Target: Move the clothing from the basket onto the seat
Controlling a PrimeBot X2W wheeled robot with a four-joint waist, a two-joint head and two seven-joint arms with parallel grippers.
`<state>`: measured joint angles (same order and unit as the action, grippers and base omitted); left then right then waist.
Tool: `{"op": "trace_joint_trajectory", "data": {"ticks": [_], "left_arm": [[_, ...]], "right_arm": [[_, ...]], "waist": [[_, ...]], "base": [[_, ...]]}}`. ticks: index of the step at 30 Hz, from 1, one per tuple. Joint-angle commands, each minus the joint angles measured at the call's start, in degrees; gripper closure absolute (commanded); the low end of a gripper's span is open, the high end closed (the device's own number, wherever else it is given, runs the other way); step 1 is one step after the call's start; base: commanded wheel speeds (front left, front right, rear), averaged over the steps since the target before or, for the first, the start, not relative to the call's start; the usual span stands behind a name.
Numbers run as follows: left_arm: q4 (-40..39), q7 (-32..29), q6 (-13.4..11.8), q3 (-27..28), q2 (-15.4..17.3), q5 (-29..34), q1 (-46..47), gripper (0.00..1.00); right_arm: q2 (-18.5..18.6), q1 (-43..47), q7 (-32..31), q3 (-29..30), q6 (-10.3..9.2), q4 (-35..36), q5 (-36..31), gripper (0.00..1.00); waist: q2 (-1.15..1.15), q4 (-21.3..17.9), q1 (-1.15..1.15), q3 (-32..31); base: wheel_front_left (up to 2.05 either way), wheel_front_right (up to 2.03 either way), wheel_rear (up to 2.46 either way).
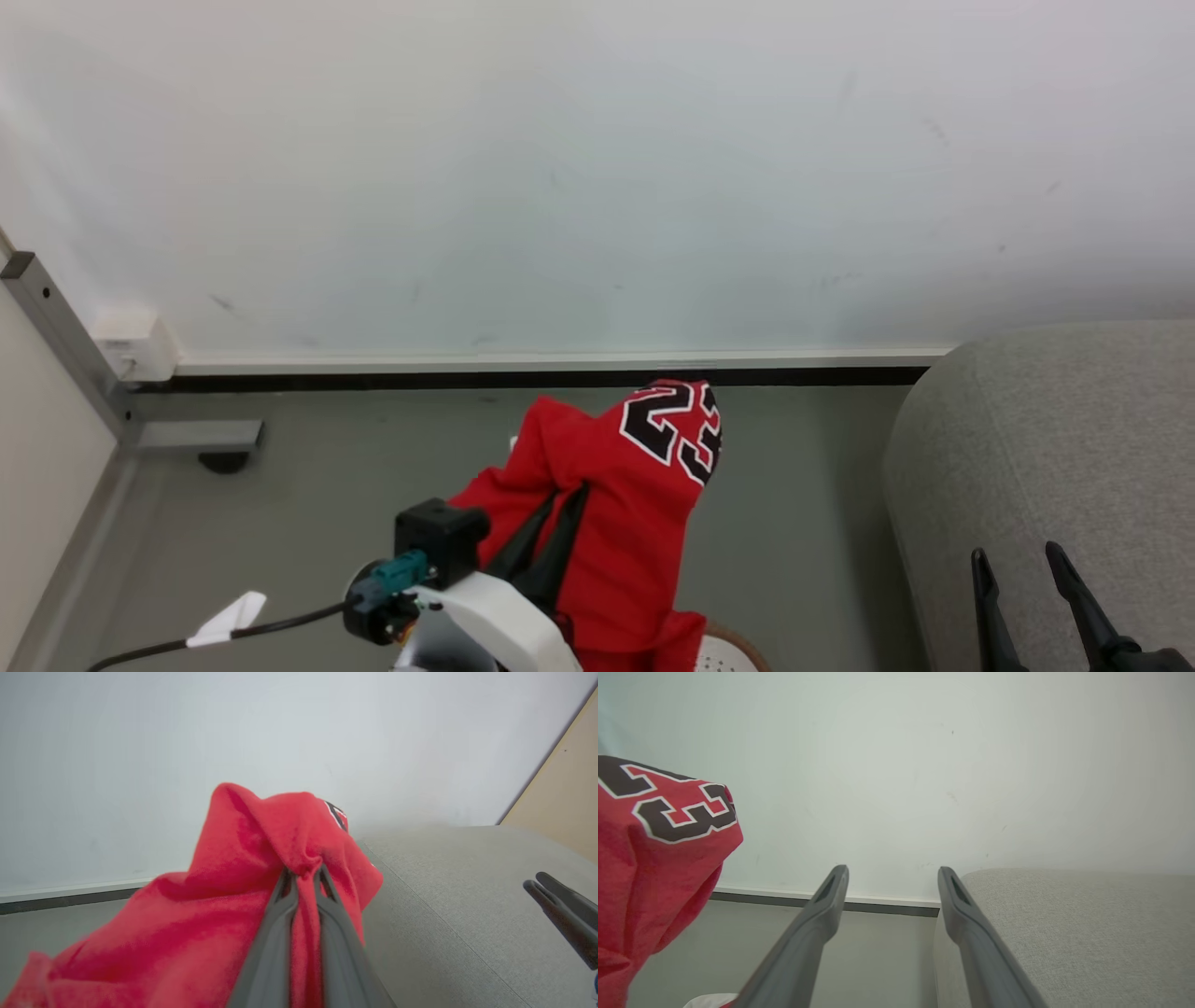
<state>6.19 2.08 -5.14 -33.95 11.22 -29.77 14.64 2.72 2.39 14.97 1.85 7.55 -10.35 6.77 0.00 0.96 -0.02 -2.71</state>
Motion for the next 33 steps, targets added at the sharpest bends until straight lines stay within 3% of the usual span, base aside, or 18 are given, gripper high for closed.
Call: {"op": "trace_joint_trajectory", "data": {"ticks": [1,5,10,23,29,33], "left_arm": [[-1.12,-0.37,-0.41,0.51,0.69,-0.06,-0.60,1.00],[-3.48,-1.55,-1.30,1.08,1.74,-0.21,-0.58,1.00],[-5.83,-2.49,-1.64,0.97,2.34,-0.22,-0.51,1.00],[-9.22,-3.88,1.48,-1.52,1.22,-2.20,1.34,1.00],[-9.60,-4.47,2.39,-2.98,-0.06,-2.70,2.05,1.00],[-9.69,-5.08,3.27,-4.16,-0.64,-3.40,2.20,1.00]], "right_arm": [[0.12,0.73,0.16,-0.24,-0.12,0.05,0.32,0.00],[0.09,1.53,0.15,-1.90,-0.12,0.80,1.73,0.00],[0.20,1.38,0.15,-9.62,-0.12,1.56,5.91,0.00],[16.96,-11.86,-6.45,-40.13,-0.12,2.41,32.16,0.00],[20.31,-19.89,-6.61,-49.77,-0.12,-0.04,41.48,0.00],[19.68,-24.06,-5.07,-54.62,-0.12,-3.71,46.47,0.00]], "waist": [[0.00,-0.61,0.02,-0.67],[0.00,-1.26,0.02,-1.63],[0.00,-1.85,0.02,-1.91],[0.00,-1.80,0.02,-1.30],[0.00,-0.83,0.02,-1.28],[0.00,-0.40,0.02,-1.43]], "base": [[0.00,0.00,0.00],[0.00,0.00,0.00],[0.00,0.00,0.00],[0.00,0.00,0.00],[0.00,0.00,0.00],[0.00,0.00,0.00]]}}
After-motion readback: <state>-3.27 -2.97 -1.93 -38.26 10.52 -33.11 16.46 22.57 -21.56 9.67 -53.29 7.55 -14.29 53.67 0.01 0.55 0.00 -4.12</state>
